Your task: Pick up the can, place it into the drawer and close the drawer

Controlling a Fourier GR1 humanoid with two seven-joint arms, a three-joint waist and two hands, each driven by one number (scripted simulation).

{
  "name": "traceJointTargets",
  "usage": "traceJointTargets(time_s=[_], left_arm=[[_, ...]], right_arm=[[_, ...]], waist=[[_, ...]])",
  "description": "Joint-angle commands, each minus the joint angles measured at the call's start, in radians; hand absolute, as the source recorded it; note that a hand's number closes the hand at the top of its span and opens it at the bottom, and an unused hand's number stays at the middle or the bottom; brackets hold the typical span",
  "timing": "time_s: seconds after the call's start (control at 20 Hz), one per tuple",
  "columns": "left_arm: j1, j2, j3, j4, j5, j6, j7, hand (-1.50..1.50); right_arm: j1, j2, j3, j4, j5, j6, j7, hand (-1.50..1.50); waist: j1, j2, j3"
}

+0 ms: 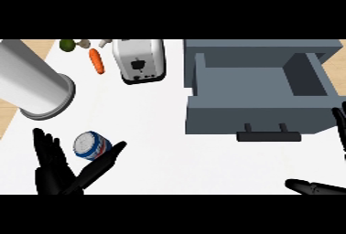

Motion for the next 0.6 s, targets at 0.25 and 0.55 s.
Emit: traceJointTargets(time_s=[0.25, 0.55], left_arm=[[-0.029, -0.003, 0.045, 0.230, 0.250, 0.090, -0.282, -1.50], [0.045, -0.003, 0.060, 0.315, 0.497, 0.028, -0.533, -1.50]], right_arm=[[0.041, -0.007, -0.045, -0.089, -0.044, 0.031, 0.048, -1.50], [0.013, -0.013, -0.074, -0.066, -0.058, 0.041, 0.058, -1.50]], waist=[[-0.002, 0.000, 0.000], [0.004, -0.001, -0.001]])
